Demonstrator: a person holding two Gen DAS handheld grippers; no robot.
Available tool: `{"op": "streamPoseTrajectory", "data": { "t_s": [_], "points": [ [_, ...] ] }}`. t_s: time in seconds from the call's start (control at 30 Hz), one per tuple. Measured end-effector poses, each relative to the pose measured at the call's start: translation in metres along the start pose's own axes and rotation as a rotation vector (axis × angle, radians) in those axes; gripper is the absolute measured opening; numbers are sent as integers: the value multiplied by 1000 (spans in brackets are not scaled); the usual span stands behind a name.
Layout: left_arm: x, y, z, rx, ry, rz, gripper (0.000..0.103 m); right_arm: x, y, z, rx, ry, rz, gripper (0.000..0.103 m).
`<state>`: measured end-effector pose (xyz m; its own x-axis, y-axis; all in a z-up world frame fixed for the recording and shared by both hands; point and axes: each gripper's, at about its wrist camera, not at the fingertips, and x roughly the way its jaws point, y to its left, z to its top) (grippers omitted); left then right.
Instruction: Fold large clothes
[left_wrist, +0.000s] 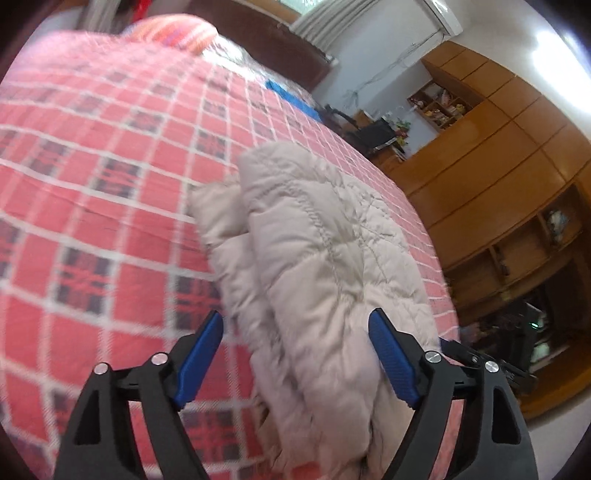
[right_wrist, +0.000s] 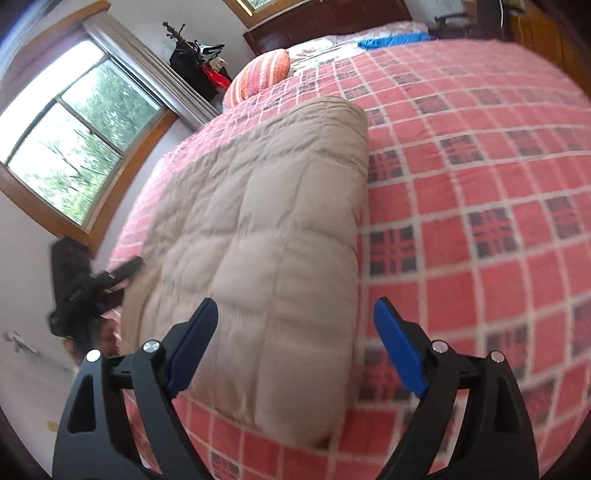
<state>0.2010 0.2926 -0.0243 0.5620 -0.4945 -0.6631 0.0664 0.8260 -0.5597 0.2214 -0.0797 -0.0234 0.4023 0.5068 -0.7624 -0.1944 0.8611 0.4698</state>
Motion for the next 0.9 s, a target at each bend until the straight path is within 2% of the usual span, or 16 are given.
{"op": "streamPoseTrajectory", "data": {
  "t_s": [0.13,0.37,0.6,0.9],
  "points": [
    [-29,-14,-24,52,-55,124,88,-15,12,-28,-46,-32,-98,92],
    [-59,-34,-80,120,-83,357,91,-36,26,-78,-81,-78,-253,97],
    [-82,-62,-131,171,-111,426,92,-46,35,-114,-66,-83,-308,98],
    [-99,-86,-164,193,-118,468,93,-76,51,-143,-91,-116,-318,98]
  ]
}}
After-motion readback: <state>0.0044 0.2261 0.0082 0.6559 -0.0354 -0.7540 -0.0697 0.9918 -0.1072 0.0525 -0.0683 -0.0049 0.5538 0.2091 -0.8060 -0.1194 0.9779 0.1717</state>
